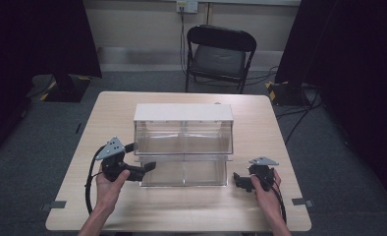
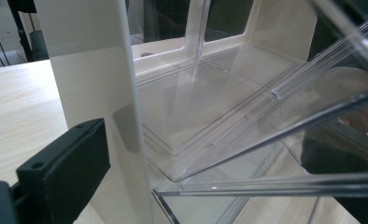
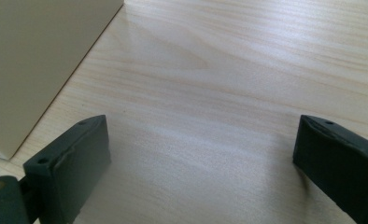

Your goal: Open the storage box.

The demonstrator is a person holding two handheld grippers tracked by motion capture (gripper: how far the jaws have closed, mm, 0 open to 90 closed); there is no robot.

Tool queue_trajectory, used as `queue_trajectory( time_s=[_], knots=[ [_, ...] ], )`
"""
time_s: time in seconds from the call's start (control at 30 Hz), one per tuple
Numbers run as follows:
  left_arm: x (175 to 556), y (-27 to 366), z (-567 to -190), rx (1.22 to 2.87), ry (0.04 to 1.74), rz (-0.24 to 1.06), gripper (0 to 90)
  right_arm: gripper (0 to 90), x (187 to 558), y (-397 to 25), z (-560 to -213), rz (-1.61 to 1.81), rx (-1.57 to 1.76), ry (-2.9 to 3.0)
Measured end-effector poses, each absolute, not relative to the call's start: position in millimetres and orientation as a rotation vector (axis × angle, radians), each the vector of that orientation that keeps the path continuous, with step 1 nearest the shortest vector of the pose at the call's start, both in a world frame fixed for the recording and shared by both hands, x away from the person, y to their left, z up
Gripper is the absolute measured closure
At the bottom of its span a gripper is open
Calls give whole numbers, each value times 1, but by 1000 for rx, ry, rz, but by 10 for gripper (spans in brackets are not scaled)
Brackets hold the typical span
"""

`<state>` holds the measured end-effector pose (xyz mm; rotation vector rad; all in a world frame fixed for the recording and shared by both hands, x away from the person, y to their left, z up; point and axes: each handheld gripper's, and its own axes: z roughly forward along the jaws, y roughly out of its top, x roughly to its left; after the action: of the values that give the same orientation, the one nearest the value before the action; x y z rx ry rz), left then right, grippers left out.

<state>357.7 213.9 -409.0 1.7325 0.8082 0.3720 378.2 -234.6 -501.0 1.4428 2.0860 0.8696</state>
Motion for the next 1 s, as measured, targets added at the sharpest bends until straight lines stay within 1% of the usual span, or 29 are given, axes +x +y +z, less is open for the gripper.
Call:
queue_trajectory(
  time_s=[1.0],
  knots=[
    [359, 214, -409, 1743, 802, 374, 4, 32, 378, -235, -501, 870, 1443, 2086]
  ],
)
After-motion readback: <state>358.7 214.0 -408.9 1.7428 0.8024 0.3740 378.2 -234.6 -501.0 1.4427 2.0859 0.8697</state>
